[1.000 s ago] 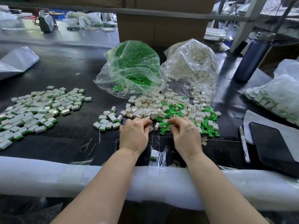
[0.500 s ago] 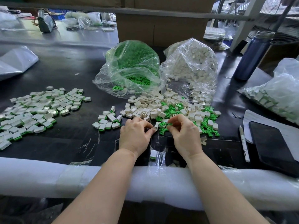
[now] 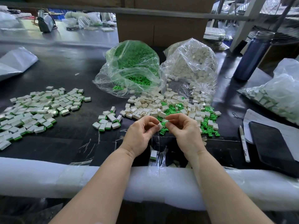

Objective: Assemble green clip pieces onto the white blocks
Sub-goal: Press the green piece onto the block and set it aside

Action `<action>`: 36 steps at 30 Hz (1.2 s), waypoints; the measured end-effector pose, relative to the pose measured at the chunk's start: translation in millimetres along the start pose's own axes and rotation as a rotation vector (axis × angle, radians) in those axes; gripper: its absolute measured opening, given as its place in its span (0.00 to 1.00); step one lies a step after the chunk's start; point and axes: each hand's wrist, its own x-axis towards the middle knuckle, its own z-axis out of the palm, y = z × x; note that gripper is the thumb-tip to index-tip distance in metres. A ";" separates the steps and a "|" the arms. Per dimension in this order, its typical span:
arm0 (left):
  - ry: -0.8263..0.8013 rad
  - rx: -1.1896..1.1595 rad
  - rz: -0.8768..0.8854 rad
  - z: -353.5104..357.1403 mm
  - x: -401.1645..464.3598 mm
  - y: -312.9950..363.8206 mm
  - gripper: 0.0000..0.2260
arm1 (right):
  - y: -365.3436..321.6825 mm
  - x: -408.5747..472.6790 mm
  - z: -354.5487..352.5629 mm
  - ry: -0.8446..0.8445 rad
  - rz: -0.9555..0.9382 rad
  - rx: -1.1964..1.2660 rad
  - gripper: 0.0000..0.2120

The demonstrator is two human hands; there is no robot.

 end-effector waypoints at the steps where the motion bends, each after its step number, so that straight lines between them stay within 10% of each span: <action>1: -0.012 -0.008 0.006 0.0 -0.1 -0.1 0.06 | 0.3 0.2 0.1 0.002 0.004 0.003 0.07; 36: -0.019 -0.207 -0.060 0.9 1.7 -1.8 0.05 | -2.3 -0.9 0.1 -0.030 0.034 -0.027 0.07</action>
